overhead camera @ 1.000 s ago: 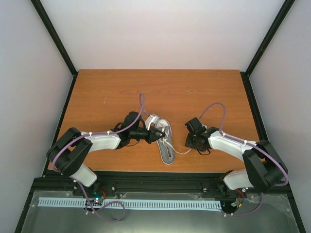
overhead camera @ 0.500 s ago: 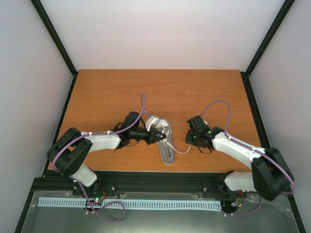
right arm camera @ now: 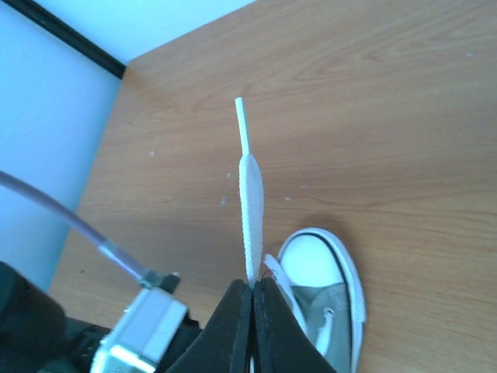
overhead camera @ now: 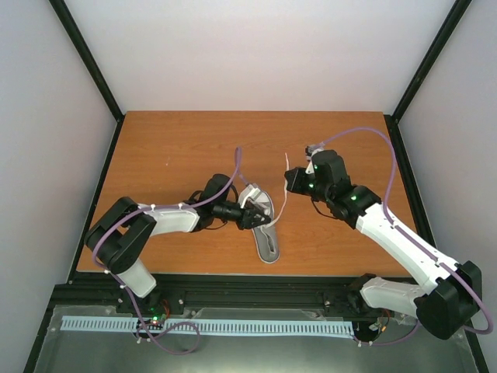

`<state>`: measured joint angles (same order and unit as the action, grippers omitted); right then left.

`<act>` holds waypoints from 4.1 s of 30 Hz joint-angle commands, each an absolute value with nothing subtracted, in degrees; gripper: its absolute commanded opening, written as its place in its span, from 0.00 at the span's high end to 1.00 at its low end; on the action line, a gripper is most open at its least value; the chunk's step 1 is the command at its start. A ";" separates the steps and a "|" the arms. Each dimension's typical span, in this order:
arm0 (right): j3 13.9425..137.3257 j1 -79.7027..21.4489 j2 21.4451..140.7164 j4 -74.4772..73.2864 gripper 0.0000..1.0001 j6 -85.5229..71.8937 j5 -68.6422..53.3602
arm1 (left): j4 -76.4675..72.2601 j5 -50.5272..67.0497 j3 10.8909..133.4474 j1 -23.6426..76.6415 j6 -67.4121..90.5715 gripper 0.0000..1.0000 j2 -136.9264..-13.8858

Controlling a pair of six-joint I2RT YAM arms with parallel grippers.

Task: Tie the shoes

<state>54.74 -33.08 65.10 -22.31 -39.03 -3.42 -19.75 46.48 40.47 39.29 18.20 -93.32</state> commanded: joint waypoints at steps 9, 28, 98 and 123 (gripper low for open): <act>57.36 -33.05 67.06 -17.29 0.97 -37.17 -10.12 | -18.84 48.81 45.53 39.73 15.56 0.68 -96.43; 57.56 -33.04 68.20 -15.92 0.97 -37.35 -11.50 | -17.35 50.91 49.44 39.81 13.72 0.62 -98.33; 24.70 -39.23 62.13 8.13 0.44 -24.02 -20.08 | -24.55 34.25 37.81 41.34 31.25 0.99 -87.37; 30.82 -46.23 72.86 9.09 0.78 -18.03 -11.78 | -22.06 34.23 39.63 41.40 30.85 0.99 -88.02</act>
